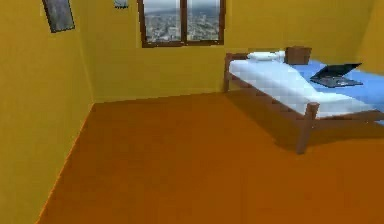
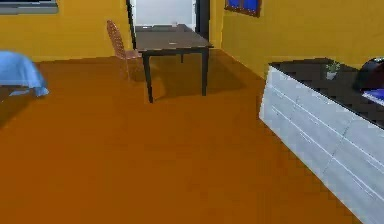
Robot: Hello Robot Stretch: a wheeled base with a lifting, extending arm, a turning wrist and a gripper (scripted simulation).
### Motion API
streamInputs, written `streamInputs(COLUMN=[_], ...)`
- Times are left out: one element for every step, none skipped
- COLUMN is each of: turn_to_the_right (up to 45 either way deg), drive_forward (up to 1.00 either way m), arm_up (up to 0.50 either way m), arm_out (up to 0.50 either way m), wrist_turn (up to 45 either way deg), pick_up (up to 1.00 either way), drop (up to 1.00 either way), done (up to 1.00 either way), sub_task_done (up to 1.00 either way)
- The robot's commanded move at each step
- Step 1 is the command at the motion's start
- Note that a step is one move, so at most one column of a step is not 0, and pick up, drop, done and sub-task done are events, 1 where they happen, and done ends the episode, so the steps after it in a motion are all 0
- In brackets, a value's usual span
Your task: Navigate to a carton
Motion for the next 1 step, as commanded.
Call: streamInputs(turn_to_the_right=[45.0], drive_forward=[0.0], arm_up=[0.0], arm_out=[0.0], wrist_turn=[0.0], pick_up=[0.0], drop=[0.0], done=[0.0], sub_task_done=[0.0])
